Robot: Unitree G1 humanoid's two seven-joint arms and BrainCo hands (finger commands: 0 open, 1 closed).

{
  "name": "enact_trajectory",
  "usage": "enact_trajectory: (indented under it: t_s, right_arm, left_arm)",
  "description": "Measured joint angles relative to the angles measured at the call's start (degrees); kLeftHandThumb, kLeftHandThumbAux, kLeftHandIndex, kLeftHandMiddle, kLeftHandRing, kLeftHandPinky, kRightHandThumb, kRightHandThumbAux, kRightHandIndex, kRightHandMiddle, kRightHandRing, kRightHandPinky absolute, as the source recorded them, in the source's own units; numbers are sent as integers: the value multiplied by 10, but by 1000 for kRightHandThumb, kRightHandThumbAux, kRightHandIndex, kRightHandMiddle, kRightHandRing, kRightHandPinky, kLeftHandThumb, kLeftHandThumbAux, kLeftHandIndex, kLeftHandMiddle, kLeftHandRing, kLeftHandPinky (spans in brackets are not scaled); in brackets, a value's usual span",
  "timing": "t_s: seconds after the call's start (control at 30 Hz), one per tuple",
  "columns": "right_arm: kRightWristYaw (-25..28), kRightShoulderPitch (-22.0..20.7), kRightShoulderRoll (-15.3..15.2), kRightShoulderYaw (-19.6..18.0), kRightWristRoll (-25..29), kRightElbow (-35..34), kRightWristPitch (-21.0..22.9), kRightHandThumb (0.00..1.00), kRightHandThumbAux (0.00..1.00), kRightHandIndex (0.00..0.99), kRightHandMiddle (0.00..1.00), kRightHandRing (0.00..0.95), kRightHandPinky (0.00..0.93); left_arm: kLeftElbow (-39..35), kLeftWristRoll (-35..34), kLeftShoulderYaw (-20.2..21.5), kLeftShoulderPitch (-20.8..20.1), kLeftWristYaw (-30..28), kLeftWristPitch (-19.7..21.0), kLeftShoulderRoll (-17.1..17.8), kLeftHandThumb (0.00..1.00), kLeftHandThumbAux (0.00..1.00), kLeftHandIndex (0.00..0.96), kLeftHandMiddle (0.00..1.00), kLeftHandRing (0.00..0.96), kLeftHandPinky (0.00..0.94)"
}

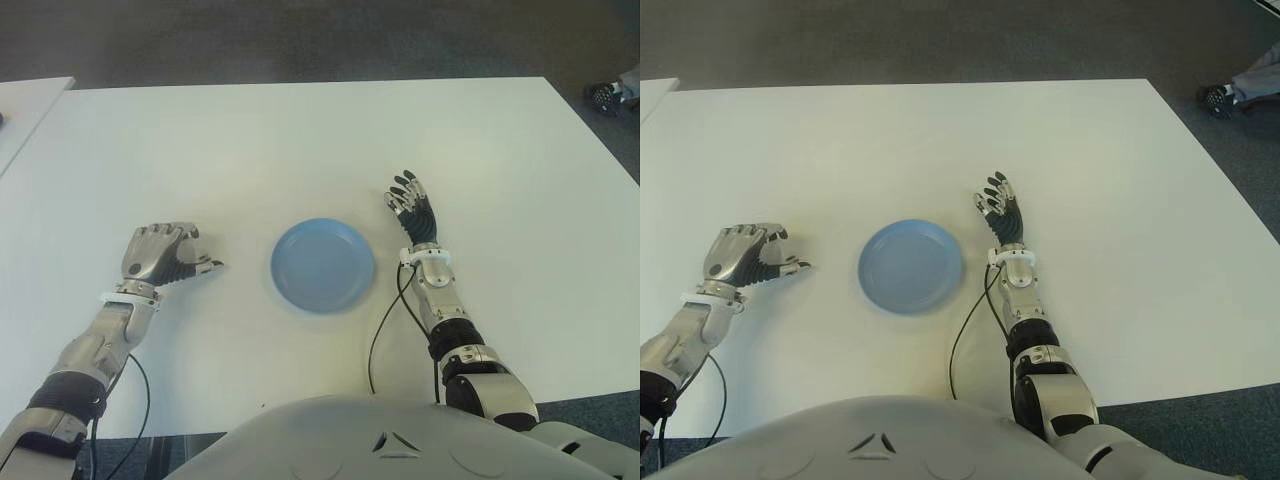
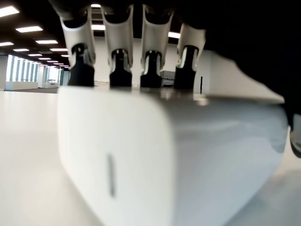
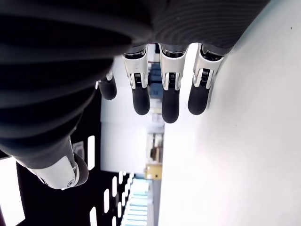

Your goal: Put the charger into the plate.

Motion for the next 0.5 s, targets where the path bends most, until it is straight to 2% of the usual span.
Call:
enact_trajectory:
  t_s: [0.33, 0.5]
  right_arm:
    - [0, -1, 1, -1, 0, 0, 2, 70, 656, 0, 182, 210, 231]
    - [-1, -1, 1, -1, 0, 0, 3, 76, 659, 0, 193, 224, 243]
  left_arm:
    - [29, -2, 2, -4, 30, -67, -1, 716, 692, 444, 854, 844, 854]
    - [34, -2, 4, -10, 38, -81, -2, 719, 692, 444, 859, 849, 859]
